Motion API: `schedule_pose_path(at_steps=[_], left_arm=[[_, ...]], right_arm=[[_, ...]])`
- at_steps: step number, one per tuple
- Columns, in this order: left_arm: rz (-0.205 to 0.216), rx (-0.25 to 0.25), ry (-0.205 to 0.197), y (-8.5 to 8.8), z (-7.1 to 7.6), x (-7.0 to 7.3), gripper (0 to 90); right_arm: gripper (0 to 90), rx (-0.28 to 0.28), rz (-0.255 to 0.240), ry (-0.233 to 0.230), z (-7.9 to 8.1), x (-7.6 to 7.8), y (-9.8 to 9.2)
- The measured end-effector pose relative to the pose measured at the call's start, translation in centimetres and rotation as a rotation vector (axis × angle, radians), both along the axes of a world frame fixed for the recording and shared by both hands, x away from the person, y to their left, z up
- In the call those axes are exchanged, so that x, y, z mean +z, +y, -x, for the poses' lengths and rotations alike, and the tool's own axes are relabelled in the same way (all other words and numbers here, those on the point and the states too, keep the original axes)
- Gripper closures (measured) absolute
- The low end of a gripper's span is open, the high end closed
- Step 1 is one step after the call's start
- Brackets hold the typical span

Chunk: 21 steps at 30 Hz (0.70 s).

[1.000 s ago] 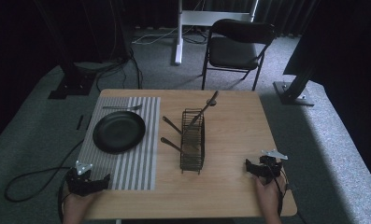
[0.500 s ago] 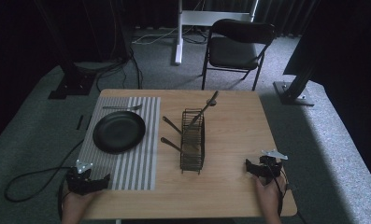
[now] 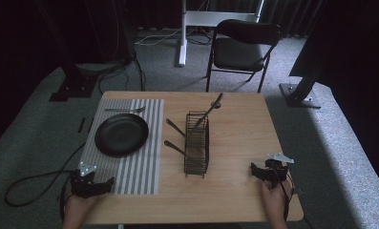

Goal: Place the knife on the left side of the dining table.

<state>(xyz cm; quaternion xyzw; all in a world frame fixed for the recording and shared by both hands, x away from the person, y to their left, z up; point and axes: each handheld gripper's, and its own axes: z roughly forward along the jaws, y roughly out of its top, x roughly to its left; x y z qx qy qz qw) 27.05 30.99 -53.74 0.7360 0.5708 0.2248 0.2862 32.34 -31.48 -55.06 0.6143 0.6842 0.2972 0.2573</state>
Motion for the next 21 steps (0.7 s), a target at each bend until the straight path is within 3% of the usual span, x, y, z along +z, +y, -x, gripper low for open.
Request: schedule_pose_path(at_steps=[13,21], left_arm=[[0.005,-0.077,-0.043,-1.9,-0.4,1.9,3.3],[0.016,-0.125,-0.075,-3.2,-0.9,3.8,3.3]], right_arm=[[11.1,0.0,0.0,0.0,0.0,0.0,0.0],[11.1,0.0,0.0,0.0,0.0,0.0,0.0]])
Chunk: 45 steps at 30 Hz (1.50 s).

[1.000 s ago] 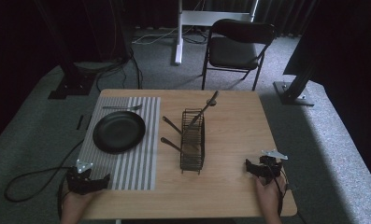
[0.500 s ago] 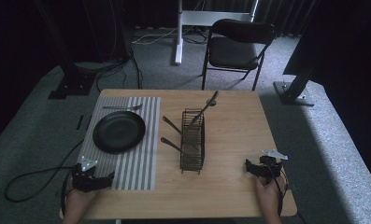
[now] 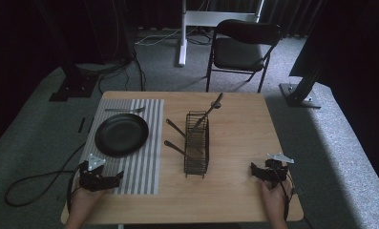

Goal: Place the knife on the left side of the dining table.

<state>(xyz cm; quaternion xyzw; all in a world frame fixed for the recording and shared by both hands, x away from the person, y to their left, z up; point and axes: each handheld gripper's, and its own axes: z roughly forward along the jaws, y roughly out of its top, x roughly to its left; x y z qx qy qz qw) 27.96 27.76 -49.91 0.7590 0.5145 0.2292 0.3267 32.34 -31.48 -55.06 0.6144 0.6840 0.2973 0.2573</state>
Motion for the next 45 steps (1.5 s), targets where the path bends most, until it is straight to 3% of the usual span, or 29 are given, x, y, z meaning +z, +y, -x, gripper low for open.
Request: schedule_pose_path(at_steps=[16,28,45], left_arm=[[0.01,-0.086,-0.054,-2.7,-1.5,3.0,3.3],[0.054,-0.162,-0.102,-4.6,-2.8,5.7,3.3],[0.046,-0.238,-0.127,-7.6,-5.2,8.2,3.3]], right_arm=[[11.1,0.001,0.001,-0.001,0.0,0.0,0.0],[11.1,0.001,0.001,-0.001,0.0,0.0,0.0],[11.1,0.001,0.001,-0.001,0.0,0.0,0.0]])
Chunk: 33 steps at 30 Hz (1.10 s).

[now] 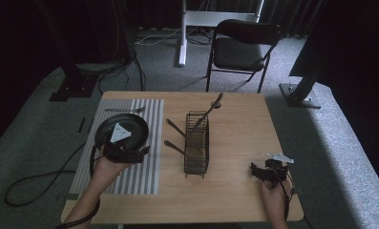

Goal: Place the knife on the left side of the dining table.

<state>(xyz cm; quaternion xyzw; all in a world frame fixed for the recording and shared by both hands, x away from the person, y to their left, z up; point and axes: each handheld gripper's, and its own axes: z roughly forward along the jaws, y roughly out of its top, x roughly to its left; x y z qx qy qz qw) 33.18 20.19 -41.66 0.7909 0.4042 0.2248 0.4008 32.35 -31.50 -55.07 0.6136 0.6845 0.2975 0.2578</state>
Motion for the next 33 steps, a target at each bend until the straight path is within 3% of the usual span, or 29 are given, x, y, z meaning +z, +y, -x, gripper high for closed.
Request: schedule_pose_path(at_steps=[10,25,33], left_arm=[[0.006,-0.042,-0.017,-1.6,-1.4,1.6,3.3],[0.078,-0.108,-0.013,-3.3,-3.2,3.8,3.5],[0.071,-0.139,-0.016,-4.5,-3.6,4.3,4.1]], right_arm=[[11.1,-0.001,-0.001,0.0,0.0,0.0,0.0],[11.1,0.0,0.001,-0.002,0.0,0.0,0.0],[11.1,0.001,0.001,-0.002,0.0,0.0,0.0]])
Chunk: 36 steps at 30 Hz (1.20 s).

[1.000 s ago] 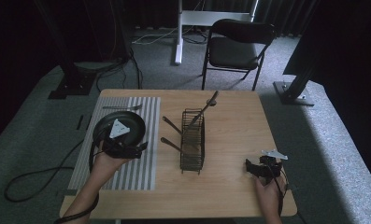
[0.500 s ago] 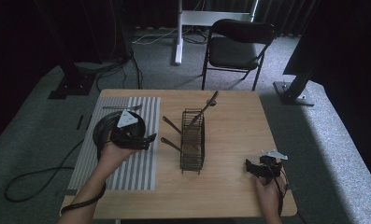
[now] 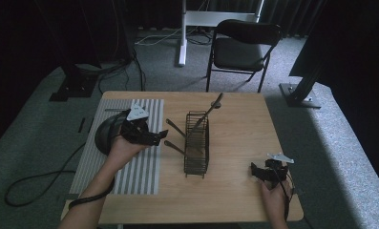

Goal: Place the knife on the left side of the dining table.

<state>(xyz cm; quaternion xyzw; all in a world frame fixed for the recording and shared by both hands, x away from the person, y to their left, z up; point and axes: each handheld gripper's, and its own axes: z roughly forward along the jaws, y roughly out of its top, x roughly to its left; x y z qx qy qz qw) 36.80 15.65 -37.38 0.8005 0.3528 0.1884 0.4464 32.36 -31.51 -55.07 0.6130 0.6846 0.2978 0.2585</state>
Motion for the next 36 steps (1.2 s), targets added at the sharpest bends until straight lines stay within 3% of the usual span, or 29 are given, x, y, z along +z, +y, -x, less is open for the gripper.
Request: schedule_pose_path(at_steps=[7,15,23,26,36], left_arm=[[0.001,-0.019,0.015,-1.1,-0.7,0.0,4.1],[0.029,-0.036,0.059,-2.1,-1.9,-0.6,6.2],[0.058,-0.066,0.088,-2.8,-2.3,-1.2,20.2],[0.049,-0.068,0.09,-3.0,-2.2,-1.4,26.9],[0.099,-0.103,0.132,-3.1,-2.4,-2.0,60.5]], right_arm=[[11.1,0.0,0.0,0.0,0.0,0.0,0.0],[11.1,-0.001,-0.001,0.001,0.0,0.0,0.0],[11.1,-0.002,-0.002,0.001,0.0,0.0,0.0],[11.2,-0.002,-0.002,0.001,0.0,0.0,0.0],[11.2,-0.001,-0.001,0.002,0.0,0.0,0.0]])
